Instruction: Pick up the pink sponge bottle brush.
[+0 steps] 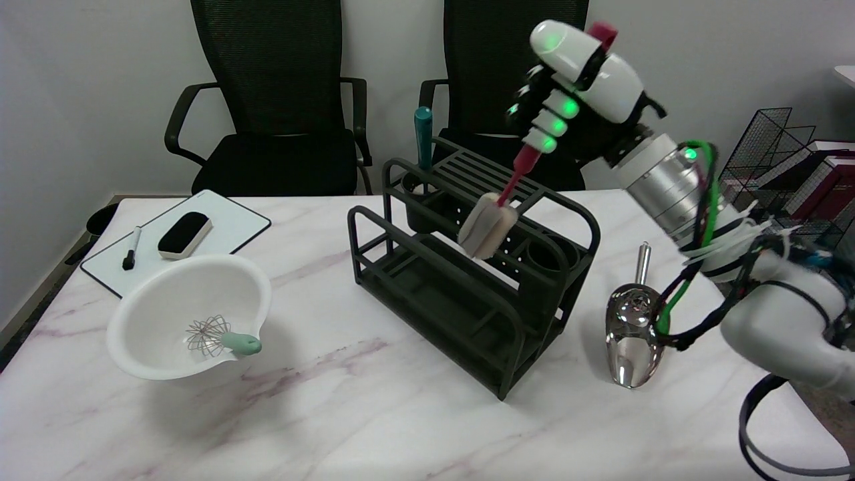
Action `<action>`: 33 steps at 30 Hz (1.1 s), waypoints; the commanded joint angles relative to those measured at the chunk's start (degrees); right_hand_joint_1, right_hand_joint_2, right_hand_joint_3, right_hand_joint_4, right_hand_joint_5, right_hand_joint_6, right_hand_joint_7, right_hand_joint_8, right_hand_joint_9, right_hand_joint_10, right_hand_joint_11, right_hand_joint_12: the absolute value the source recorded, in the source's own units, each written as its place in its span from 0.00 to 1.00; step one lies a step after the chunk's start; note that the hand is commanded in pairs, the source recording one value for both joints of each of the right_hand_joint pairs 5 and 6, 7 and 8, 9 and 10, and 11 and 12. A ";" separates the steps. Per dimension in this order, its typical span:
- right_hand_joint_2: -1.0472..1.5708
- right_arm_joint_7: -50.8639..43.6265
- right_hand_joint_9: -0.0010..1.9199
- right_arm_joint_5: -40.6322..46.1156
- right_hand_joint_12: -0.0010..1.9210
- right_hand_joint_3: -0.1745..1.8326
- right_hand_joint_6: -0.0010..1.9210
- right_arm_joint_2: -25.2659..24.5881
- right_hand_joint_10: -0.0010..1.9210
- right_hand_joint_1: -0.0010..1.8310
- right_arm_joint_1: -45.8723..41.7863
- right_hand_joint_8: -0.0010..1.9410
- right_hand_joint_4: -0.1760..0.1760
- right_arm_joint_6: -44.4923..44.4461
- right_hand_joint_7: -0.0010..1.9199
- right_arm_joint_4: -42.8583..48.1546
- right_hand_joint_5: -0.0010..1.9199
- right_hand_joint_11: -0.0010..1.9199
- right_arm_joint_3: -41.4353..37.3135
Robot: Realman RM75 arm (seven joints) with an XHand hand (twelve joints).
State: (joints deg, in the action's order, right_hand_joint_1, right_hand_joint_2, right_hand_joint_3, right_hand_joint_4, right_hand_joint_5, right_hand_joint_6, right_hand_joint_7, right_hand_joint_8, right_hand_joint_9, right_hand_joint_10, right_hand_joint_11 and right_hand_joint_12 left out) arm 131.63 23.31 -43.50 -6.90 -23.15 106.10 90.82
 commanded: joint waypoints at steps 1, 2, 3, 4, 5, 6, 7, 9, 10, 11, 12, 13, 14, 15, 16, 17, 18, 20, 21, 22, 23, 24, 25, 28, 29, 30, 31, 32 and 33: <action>1.00 0.00 1.00 -6.87 1.00 0.33 1.00 -6.66 1.00 0.60 11.63 0.99 0.50 -0.83 1.00 0.10 1.00 1.00 22.80; 1.00 0.00 1.00 -6.75 1.00 0.33 1.00 -6.66 1.00 0.60 12.26 0.99 0.50 0.46 1.00 -0.07 1.00 1.00 24.34; 1.00 0.00 1.00 -6.39 1.00 0.33 1.00 -6.82 1.00 0.60 12.57 0.99 0.50 1.60 1.00 -0.30 1.00 1.00 25.85; 1.00 0.00 1.00 -5.99 1.00 0.33 1.00 -7.53 1.00 0.60 12.83 0.99 0.50 2.74 1.00 -0.68 1.00 1.00 27.44; 1.00 0.00 1.00 -5.75 1.00 0.33 1.00 -8.58 1.00 0.60 12.88 0.99 0.50 3.00 1.00 -1.06 1.00 1.00 28.22; 1.00 0.01 1.00 -5.81 1.00 0.33 1.00 -9.70 1.00 0.60 12.79 0.99 0.50 2.83 1.00 -1.28 1.00 1.00 28.40; 1.00 0.01 1.00 -6.04 1.00 0.33 1.00 -11.30 1.00 0.60 12.52 0.99 0.50 2.61 1.00 -1.31 1.00 1.00 28.44; 1.00 0.01 1.00 -6.29 0.99 0.33 1.00 -13.34 1.00 0.60 12.22 0.99 0.50 2.56 1.00 -0.90 1.00 0.99 28.44; 1.00 0.01 1.00 -6.62 0.99 0.33 1.00 -13.98 1.00 0.59 12.15 0.99 0.50 2.56 1.00 -0.77 1.00 0.99 28.51; 1.00 0.01 1.00 -7.04 0.99 0.33 1.00 -14.17 1.00 0.59 12.10 0.99 0.50 2.56 1.00 -0.78 1.00 0.99 28.60; 1.00 0.01 1.00 -7.46 0.99 0.33 1.00 -14.11 1.00 0.59 12.10 0.99 0.50 2.50 1.00 -0.88 1.00 0.99 28.60; 1.00 0.01 1.00 -8.25 0.99 0.33 1.00 -13.98 1.00 0.59 12.03 0.99 0.50 2.11 1.00 -1.33 1.00 0.99 28.67; 1.00 0.01 1.00 -8.87 0.99 0.33 1.00 -13.93 1.00 0.60 11.91 0.99 0.50 1.53 1.00 -1.92 1.00 0.99 28.83; 1.00 0.00 1.00 -9.02 0.99 0.32 1.00 -13.93 1.00 0.60 11.70 0.99 0.50 0.97 1.00 -2.50 1.00 0.99 29.05; 1.00 0.00 1.00 -8.96 0.99 0.32 1.00 -13.93 1.00 0.60 11.36 0.99 0.50 0.33 1.00 -3.23 1.00 0.99 29.30; 1.00 0.00 1.00 -8.87 0.99 0.32 1.00 -13.99 1.00 0.60 11.09 0.99 0.50 -0.23 1.00 -3.74 1.00 0.99 29.46; 1.00 0.00 1.00 -8.93 0.99 0.32 1.00 -14.09 1.00 0.60 10.80 0.99 0.50 -0.87 1.00 -4.14 1.00 0.99 29.69; 1.00 0.01 1.00 -9.02 0.99 0.32 1.00 -14.09 1.00 0.60 10.69 0.99 0.50 -1.95 1.00 -4.29 1.00 0.99 30.17; 1.00 0.01 1.00 -9.06 0.99 0.31 1.00 -14.06 1.00 0.60 10.80 0.99 0.50 -3.07 1.00 -4.51 1.00 0.99 30.39; 1.00 0.01 1.00 -9.14 0.99 0.31 1.00 -14.01 1.00 0.60 10.93 0.99 0.50 -3.95 1.00 -4.76 1.00 0.99 30.44; 1.00 0.01 1.00 -9.45 0.99 0.31 1.00 -13.98 1.00 0.60 11.01 0.99 0.50 -4.60 1.00 -5.06 1.00 0.99 30.41; 1.00 0.01 1.00 -10.10 0.99 0.30 1.00 -13.94 1.00 0.60 11.09 0.99 0.50 -5.32 1.00 -5.52 1.00 0.99 30.30; 1.00 0.01 1.00 -10.64 0.99 0.30 1.00 -13.94 1.00 0.60 11.14 0.99 0.50 -5.77 1.00 -5.89 1.00 0.99 30.20; 1.00 0.01 1.00 -10.86 0.99 0.30 1.00 -13.94 1.00 0.60 10.87 0.99 0.50 -6.63 1.00 -6.36 1.00 0.99 30.28; 1.00 0.01 1.00 -10.83 0.99 0.30 1.00 -13.94 1.00 0.60 10.73 0.99 0.50 -7.24 1.00 -6.62 1.00 0.99 30.19; 1.00 0.01 1.00 -10.72 0.99 0.30 1.00 -13.97 1.00 0.60 10.56 0.99 0.50 -8.15 1.00 -6.99 1.00 0.99 29.98; 1.00 0.01 1.00 -10.62 0.99 0.30 1.00 -14.02 1.00 0.60 10.51 0.99 0.50 -8.79 1.00 -7.24 1.00 0.99 29.85; 1.00 0.01 1.00 -10.62 0.99 0.30 1.00 -14.02 1.00 0.60 10.51 0.99 0.50 -9.25 1.00 -7.43 1.00 0.99 29.77; 1.00 0.04 1.00 -10.56 0.99 0.30 1.00 -13.99 1.00 0.60 10.55 0.99 0.50 -9.77 1.00 -7.58 1.00 0.99 29.79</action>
State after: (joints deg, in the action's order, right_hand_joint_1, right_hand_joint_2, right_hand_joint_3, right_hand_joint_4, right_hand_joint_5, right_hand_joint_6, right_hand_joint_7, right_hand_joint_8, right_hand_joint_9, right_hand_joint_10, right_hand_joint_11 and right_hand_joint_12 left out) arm 131.64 14.75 -55.85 3.49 -26.00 102.19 118.13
